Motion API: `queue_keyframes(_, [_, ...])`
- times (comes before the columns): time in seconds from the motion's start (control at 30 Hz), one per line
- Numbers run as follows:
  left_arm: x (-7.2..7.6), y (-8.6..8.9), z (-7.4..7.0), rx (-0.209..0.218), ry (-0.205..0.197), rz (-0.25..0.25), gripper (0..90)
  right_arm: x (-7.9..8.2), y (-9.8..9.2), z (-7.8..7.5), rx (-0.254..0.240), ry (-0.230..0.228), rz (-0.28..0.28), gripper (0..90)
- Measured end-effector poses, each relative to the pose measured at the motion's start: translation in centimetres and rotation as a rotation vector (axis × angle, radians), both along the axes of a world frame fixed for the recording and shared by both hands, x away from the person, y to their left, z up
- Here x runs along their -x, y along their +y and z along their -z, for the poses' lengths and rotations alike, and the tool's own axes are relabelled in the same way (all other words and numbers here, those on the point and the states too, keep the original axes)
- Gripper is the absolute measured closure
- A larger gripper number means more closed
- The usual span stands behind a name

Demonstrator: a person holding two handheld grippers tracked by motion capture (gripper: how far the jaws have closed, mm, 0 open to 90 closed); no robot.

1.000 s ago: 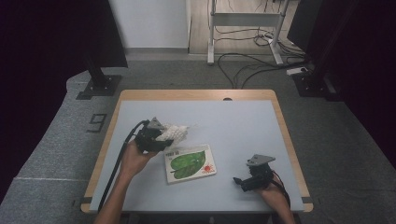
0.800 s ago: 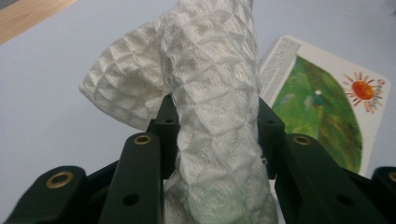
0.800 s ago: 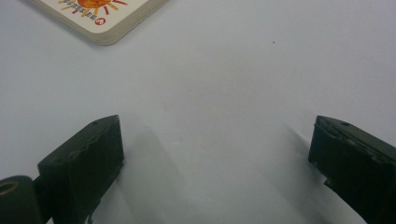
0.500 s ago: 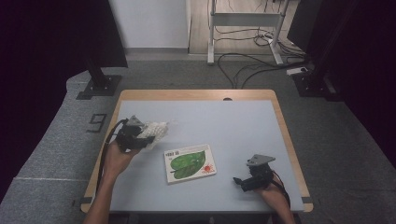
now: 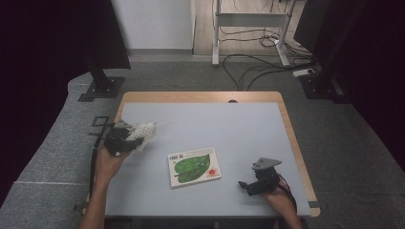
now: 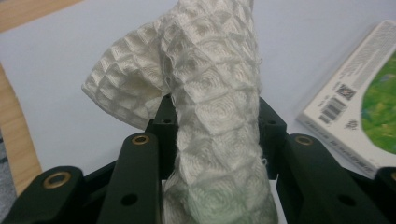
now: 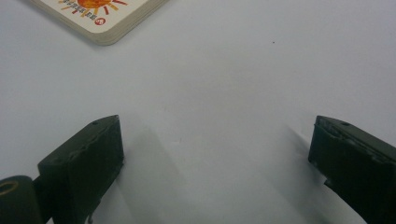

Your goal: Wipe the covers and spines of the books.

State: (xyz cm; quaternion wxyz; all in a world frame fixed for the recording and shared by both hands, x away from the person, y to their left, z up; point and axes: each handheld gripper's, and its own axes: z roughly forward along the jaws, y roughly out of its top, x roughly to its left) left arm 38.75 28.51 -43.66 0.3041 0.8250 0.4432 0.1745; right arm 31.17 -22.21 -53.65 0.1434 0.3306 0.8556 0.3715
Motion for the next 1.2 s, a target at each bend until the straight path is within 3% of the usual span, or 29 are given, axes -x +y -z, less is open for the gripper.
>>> queue_keyframes(0.27, [-0.8,0.7,3.2,0.008,0.049,-0.055,60.9,0.0,0.0,0.0,0.0,0.0,0.0,2.9])
queue_keyframes(0.43, [-0.9,0.5,4.8,0.019,0.072,-0.057,60.3,0.0,0.0,0.0,0.0,0.0,0.001,2.9])
queue_keyframes(0.63, [-1.2,-0.4,5.8,-0.013,0.095,-0.031,57.3,0.0,0.0,0.0,0.0,-0.001,0.001,2.9])
queue_keyframes(0.77, [-1.3,-0.1,5.7,0.005,0.101,-0.039,52.7,0.0,0.0,0.0,0.0,-0.001,0.001,2.9])
queue_keyframes(0.9, [-1.2,0.3,5.2,0.031,0.119,-0.024,37.3,0.0,0.0,0.0,0.0,-0.001,0.001,2.9])
queue_keyframes(1.1, [0.0,1.1,3.1,0.133,0.057,-0.011,20.3,0.0,0.0,0.0,0.0,-0.001,0.001,2.9])
queue_keyframes(1.2, [0.8,1.0,2.2,0.157,0.036,0.045,13.2,0.0,0.0,0.0,0.0,0.0,0.001,2.9])
